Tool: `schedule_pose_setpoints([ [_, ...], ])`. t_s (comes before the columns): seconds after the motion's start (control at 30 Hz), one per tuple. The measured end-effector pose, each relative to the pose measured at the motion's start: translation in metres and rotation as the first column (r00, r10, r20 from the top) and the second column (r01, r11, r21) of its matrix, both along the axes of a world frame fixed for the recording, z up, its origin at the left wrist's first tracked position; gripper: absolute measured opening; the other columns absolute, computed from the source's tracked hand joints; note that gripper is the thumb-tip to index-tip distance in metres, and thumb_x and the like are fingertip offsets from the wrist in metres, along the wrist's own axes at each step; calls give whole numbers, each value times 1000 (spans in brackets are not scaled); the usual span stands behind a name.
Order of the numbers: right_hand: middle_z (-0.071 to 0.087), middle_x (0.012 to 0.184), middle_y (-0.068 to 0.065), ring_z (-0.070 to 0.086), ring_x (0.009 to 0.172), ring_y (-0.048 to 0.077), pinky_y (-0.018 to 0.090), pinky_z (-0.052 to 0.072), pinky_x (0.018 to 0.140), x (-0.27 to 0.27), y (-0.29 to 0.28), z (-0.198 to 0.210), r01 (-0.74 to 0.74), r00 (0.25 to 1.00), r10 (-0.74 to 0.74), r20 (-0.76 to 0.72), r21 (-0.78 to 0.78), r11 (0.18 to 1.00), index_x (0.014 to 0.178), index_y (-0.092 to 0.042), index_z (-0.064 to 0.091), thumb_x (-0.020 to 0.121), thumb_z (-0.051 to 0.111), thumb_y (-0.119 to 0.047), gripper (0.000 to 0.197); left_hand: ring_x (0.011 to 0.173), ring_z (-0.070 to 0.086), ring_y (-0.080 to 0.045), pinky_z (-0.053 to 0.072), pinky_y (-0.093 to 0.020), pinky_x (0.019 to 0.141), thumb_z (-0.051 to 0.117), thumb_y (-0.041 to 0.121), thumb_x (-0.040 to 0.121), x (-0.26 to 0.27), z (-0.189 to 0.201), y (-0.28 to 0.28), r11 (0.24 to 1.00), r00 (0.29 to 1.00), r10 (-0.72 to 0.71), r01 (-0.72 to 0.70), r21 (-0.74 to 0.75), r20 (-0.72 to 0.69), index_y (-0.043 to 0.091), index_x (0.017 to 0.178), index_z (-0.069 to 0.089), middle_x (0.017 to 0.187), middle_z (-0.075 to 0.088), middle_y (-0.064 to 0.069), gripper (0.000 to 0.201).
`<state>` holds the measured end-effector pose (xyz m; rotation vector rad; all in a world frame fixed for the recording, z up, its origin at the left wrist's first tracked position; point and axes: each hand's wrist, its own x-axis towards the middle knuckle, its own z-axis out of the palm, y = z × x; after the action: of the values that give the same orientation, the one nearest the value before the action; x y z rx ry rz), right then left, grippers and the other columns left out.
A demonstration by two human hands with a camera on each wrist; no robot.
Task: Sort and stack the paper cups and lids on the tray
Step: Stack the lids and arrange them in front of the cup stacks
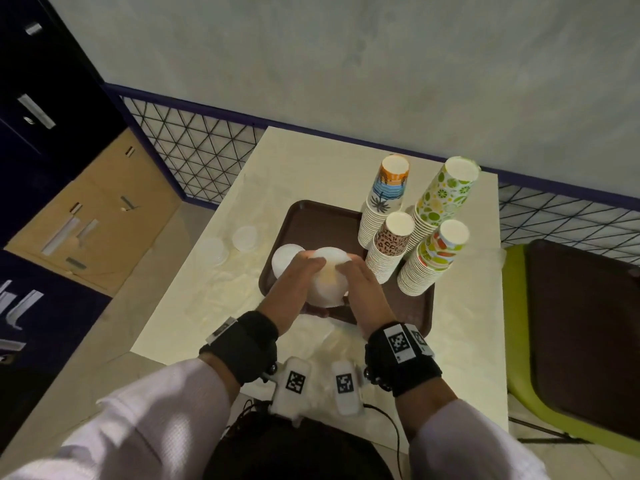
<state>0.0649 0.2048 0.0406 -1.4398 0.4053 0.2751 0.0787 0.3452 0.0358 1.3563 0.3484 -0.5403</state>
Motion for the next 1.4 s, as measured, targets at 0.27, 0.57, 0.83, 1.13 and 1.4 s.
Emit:
schedule_pose_setpoints([
  [0.27,70,113,16,71,93,33,44,58,72,0,5,-3,-78,996,86,-35,179,981,122,-24,65,87,60,-52,45,119,60,-27,55,-36,87,46,63,85,4,0,7,973,982,-92,53,226,166,35,128,57,130,60,-6,52],
  [0.57,68,111,9,71,97,28,35,56,67,2,-12,-21,-69,997,69,-25,15,998,118,-25,62,87,62,-51,40,117,63,-25,57,-33,84,60,36,98,7,-8,3,964,980,-154,121,236,124,26,130,60,127,64,-3,34],
  [0.83,68,113,13,67,100,35,46,59,81,-19,-59,-57,88,976,-83,-203,15,996,116,-20,64,93,58,-19,24,113,65,-23,57,-48,102,68,34,94,-4,-50,-38,909,969,-246,225,351,17,26,132,56,123,68,-2,41],
  [1.13,71,112,13,70,99,31,48,62,80,-24,-107,-88,99,963,-153,-223,-234,967,116,-18,67,93,60,-18,25,117,63,-23,55,-43,104,68,36,95,-7,-80,-95,834,934,-357,327,445,-17,17,144,54,131,65,-4,54],
  [1.4,67,126,9,62,111,29,40,51,95,-16,-129,-100,-61,980,-53,-194,-537,841,135,-15,61,95,56,-25,40,111,66,-23,54,-38,96,61,47,92,10,-103,-126,675,859,-501,461,576,-101,15,136,62,125,71,-5,54],
])
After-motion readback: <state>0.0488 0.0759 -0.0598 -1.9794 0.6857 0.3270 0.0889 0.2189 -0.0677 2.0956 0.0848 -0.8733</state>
